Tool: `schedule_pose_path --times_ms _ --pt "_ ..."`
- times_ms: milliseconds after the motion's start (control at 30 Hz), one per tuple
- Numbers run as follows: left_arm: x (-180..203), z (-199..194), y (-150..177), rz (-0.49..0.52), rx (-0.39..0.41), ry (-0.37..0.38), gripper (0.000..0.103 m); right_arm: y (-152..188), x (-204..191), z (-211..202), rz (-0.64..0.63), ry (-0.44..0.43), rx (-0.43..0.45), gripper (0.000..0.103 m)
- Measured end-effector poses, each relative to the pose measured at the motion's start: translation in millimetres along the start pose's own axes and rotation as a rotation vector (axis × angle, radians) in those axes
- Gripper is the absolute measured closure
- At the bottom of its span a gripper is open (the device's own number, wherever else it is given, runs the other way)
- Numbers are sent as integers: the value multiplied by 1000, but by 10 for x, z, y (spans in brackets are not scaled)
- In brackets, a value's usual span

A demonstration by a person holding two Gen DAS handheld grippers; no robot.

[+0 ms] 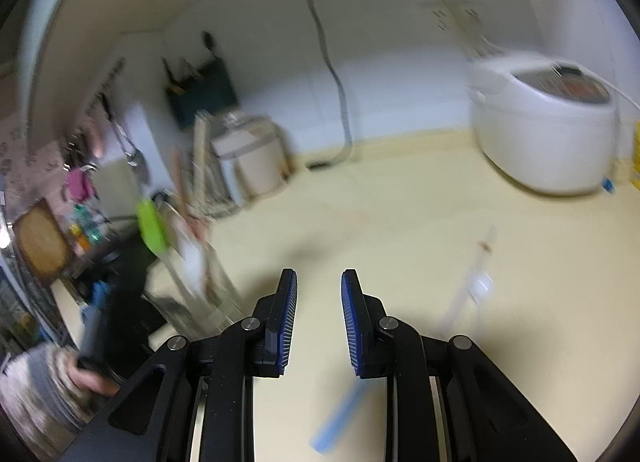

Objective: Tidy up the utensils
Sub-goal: 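Move the right gripper over the counter to the white ceramic spoon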

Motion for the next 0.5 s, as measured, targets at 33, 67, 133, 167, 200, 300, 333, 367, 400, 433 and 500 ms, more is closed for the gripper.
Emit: schedule_pose_path --times_ms 33,67,133,167,200,300,333,367,400,433,500 --pt "1 1 -1 0 0 0 1 70 58 -6 4 16 -14 80" --pt "-1 0 1 0 0 0 1 144 119 -14 9 31 -30 80" --pt "-1 -1 1 0 0 0 1 265 227 -30 19 54 -59 80" --pt "0 1 -1 0 0 0 1 330 289 -37 21 74 -75 80" --pt "-2 0 0 0 0 0 1 371 328 -45 19 91 -84 80" --pt "-2 0 1 0 0 0 1 490 488 -89 12 156 -106 80" --pt "-2 1 0 0 0 0 1 517 521 -100 11 174 -112 80" --pt "-3 0 1 0 0 0 1 550 581 -121 15 194 -117 80" --pt "-3 0 0 0 0 0 1 577 614 -146 19 203 -120 80" --pt "-2 0 0 0 0 0 1 595 663 -158 22 212 -123 80" --pt "-3 0 0 0 0 0 1 632 745 -181 24 248 -131 80"
Point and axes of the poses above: each gripper's, at about its wrist camera, not at the fingertips, and z roughly the way its jaws point, x to its right, y to its underside, the point moved 3 cm from there along z, roughly the way its jaws point, and after that the axes turned 1 degree about -z, right-handed, at the moved point
